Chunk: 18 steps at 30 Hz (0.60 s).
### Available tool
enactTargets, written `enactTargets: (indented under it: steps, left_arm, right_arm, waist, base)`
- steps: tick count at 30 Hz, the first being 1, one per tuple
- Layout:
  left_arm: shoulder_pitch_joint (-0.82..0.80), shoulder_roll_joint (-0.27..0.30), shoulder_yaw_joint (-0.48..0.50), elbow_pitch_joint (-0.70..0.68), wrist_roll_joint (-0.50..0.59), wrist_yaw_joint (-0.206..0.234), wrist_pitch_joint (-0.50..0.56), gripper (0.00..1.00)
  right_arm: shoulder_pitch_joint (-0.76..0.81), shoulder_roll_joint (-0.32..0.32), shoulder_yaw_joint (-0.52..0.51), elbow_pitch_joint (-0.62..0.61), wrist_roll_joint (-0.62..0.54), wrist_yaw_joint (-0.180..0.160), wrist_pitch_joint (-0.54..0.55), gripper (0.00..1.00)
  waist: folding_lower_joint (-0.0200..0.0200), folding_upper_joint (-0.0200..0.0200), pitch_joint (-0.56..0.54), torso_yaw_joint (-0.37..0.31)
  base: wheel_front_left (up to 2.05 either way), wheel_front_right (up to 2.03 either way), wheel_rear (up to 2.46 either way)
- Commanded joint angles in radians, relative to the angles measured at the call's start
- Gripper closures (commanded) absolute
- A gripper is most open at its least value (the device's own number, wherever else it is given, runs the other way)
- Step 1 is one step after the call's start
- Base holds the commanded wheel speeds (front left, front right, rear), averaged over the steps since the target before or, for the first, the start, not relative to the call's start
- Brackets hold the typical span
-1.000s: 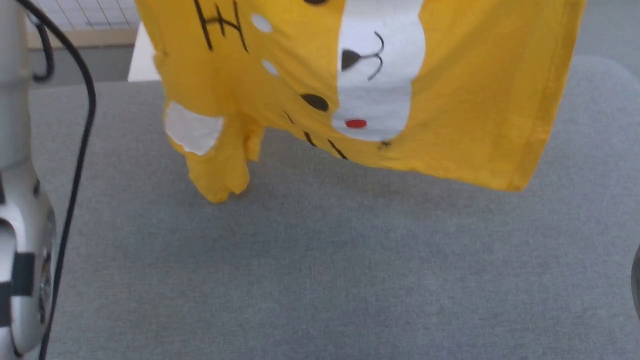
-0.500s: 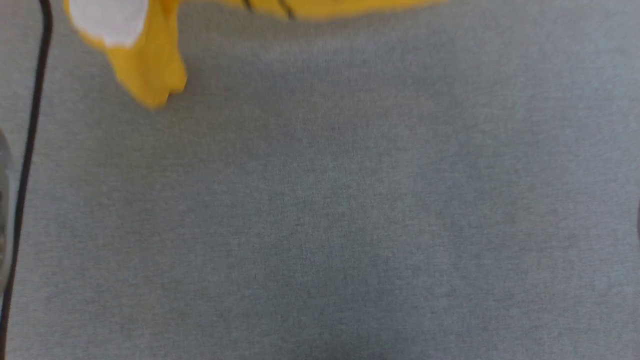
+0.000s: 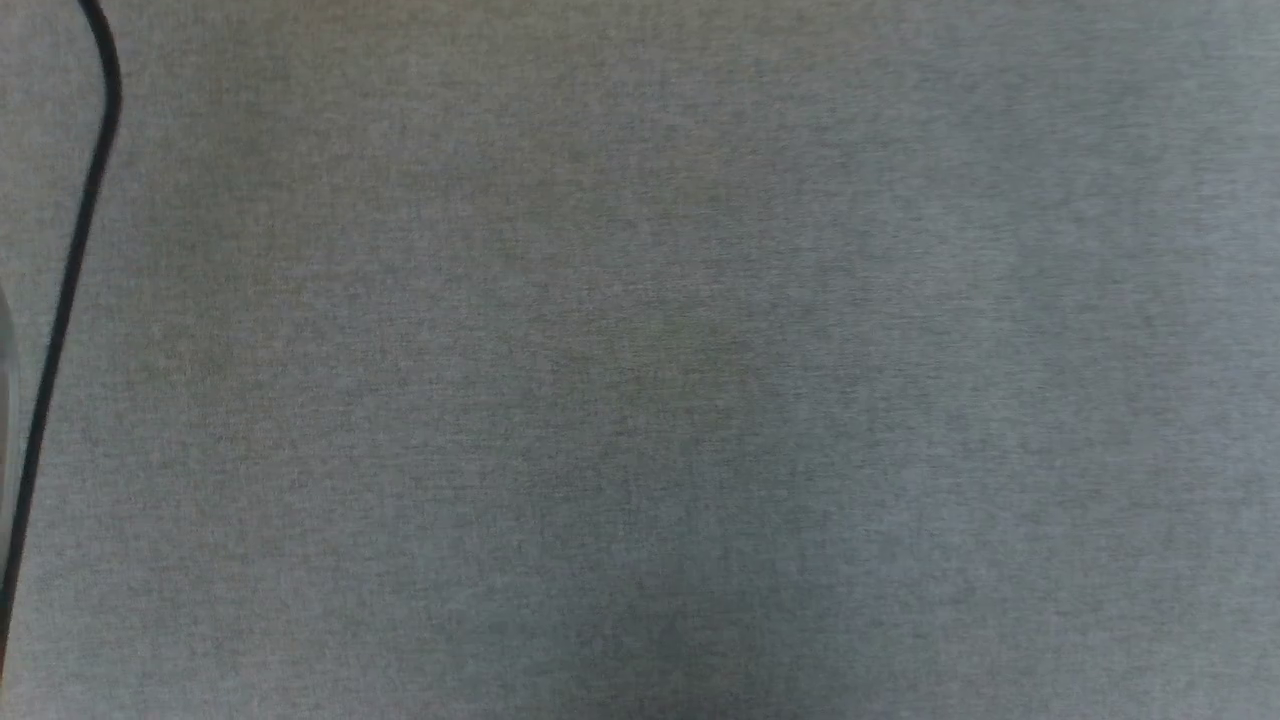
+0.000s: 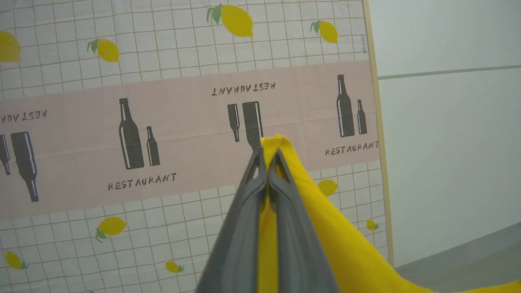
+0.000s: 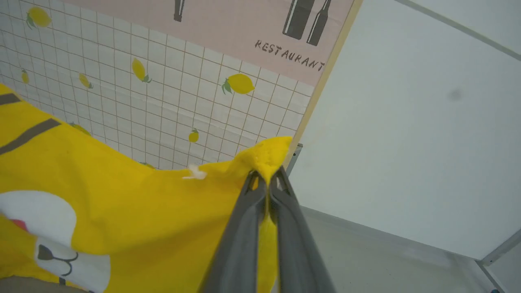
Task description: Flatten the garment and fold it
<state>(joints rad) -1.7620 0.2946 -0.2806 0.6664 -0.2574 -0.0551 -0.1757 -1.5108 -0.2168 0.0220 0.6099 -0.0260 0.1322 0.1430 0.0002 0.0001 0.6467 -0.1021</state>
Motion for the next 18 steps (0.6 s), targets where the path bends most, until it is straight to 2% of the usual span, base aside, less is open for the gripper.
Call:
enactTargets:
  steps: [1, 5, 8, 14, 18]
  left_arm:
    - [0.032, 0.017, 0.0, 0.0, -0.008, -0.012, -0.015, 1.0]
    - [0.124, 0.052, 0.001, -0.037, -0.051, -0.047, -0.03, 1.0]
    - [0.21, 0.086, -0.009, -0.103, -0.098, -0.065, -0.006, 1.0]
    - [0.472, 0.168, 0.026, -0.356, -0.271, -0.073, 0.113, 1.0]
    - [0.704, 0.204, 0.077, -0.571, -0.36, -0.034, 0.181, 1.0]
  right_arm:
    - [0.029, -0.008, 0.011, 0.014, 0.01, -0.002, -0.019, 1.0]
    - [0.084, -0.045, 0.079, 0.027, 0.068, -0.002, -0.054, 1.0]
    - [0.135, -0.08, 0.132, -0.007, 0.143, -0.002, -0.057, 1.0]
    - [0.304, -0.194, 0.199, -0.208, 0.324, -0.002, -0.001, 1.0]
    - [0.486, -0.251, 0.167, -0.377, 0.408, -0.002, 0.059, 1.0]
  waist:
    - [-0.0002, -0.0001, 0.018, 0.019]
    - [-0.0002, -0.0001, 0.001, 0.026]
    - [-0.0002, -0.0001, -0.02, 0.03]
    - [-0.0002, -0.0001, -0.081, 0.057]
    - [-0.0002, -0.0001, -0.132, 0.071]
  base:
    - [0.0, 0.0, 0.0]
    - [0.0, 0.0, 0.0]
    - [0.0, 0.0, 0.0]
    - [0.0, 0.0, 0.0]
    - [0.0, 0.0, 0.0]
